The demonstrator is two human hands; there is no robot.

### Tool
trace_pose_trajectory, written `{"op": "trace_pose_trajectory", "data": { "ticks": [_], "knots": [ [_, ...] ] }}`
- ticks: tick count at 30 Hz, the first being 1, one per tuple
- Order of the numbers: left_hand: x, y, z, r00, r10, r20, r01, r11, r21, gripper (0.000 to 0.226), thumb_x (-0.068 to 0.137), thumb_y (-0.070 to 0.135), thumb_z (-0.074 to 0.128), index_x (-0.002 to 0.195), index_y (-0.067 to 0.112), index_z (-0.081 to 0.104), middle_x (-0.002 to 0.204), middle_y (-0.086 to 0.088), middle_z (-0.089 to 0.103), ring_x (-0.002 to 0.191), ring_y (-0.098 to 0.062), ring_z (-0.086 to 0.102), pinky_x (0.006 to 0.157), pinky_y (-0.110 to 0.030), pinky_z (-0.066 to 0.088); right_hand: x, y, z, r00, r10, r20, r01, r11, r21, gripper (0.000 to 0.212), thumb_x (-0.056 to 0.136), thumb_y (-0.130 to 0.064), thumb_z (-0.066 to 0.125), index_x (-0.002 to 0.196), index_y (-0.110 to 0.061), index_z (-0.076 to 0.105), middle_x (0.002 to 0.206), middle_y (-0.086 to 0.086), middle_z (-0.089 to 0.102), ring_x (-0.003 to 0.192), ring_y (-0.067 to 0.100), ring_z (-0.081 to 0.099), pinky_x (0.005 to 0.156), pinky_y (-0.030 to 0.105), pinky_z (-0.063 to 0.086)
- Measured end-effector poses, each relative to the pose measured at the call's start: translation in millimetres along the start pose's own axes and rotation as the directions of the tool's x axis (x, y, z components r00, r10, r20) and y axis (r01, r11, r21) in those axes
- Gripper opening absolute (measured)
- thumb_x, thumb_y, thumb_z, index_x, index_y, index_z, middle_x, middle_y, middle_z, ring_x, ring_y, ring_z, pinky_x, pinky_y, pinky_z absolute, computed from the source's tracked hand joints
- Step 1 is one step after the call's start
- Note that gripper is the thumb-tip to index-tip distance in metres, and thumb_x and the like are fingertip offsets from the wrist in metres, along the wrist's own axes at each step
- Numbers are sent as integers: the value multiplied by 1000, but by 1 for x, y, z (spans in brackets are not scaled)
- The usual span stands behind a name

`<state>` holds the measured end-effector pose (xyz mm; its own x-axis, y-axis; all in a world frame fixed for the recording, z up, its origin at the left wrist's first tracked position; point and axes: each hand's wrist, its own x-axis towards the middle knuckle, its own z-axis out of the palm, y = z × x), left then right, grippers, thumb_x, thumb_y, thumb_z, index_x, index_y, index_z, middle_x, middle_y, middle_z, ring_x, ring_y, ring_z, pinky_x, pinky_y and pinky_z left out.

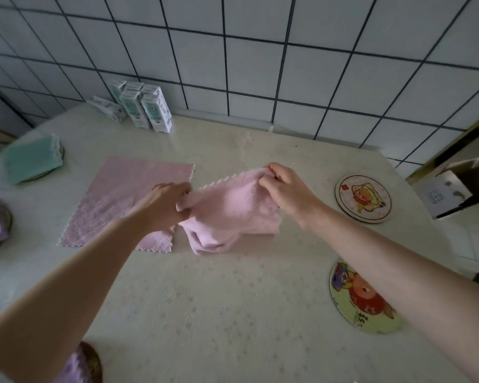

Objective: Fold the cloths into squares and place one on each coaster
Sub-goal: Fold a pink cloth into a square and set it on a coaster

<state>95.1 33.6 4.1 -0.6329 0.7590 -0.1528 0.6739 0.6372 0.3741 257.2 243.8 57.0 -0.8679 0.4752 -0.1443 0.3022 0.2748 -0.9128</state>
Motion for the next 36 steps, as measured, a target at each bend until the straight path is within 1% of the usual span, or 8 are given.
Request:
{"op": "trace_pose_trajectory", "data": {
  "ticks": [4,9,13,17,25,27,30,36],
  "knots": [
    [-16,19,-34,999,50,-1,-49,995,91,16,79,26,74,90,20,64,82,3,61,79,-17,54,72,-26,39,-16,-13,-41,998,-42,-54,37,995,-97,14,89,-8,49,75,-12,49,67,-3,52,61,12,44,54,24,35],
    [-23,53,-67,983,14,-180,-1,997,72,17,83,22,70,73,24,57,66,3,59,63,-16,57,68,-33,53,-15,-13,-88,975,-77,-208,18,962,-273,10,87,-11,58,81,-4,63,74,10,63,68,16,52,62,25,42],
    [-26,90,-81,899,46,-435,-35,999,33,14,82,20,67,72,18,57,67,2,57,64,-21,56,60,-31,45,-19,-20,-119,951,18,-307,-16,1000,8,13,88,-3,57,81,-10,65,87,8,63,78,19,66,71,38,59],
    [-41,115,-74,827,153,-540,-112,988,109,8,81,10,63,75,13,57,73,-2,58,66,-23,55,57,-35,47,-44,-19,-141,914,-163,-372,93,976,-199,13,87,-11,57,93,-18,66,86,1,66,69,7,57,61,18,46],
    [-117,144,23,866,51,-497,-62,998,-6,17,76,1,71,89,11,75,91,-6,73,82,-25,68,76,-34,55,-131,76,-154,955,-285,-78,231,886,-402,13,90,-14,58,99,-13,66,79,-9,64,54,15,54,47,17,44],
    [-139,150,61,888,-45,-458,17,998,-66,20,78,0,71,92,13,76,94,-5,74,85,-24,69,80,-37,56,-150,107,-153,977,-211,14,197,884,-424,17,90,-12,58,105,-12,67,95,-1,69,62,21,62,57,28,54],
    [-172,158,116,906,-175,-386,140,983,-119,24,77,-1,70,92,16,77,95,-3,74,88,-23,69,83,-38,56,-175,153,-152,987,-142,80,162,863,-478,22,87,-5,60,107,-11,70,115,6,67,97,19,66,87,19,45],
    [-245,182,196,958,-173,-230,158,984,-81,26,69,-3,78,88,15,78,92,-6,75,90,-24,71,82,-37,55,-226,212,-158,967,-64,248,187,839,-512,20,85,-1,61,99,-9,72,108,6,70,104,19,63,86,10,36]
  ]
}}
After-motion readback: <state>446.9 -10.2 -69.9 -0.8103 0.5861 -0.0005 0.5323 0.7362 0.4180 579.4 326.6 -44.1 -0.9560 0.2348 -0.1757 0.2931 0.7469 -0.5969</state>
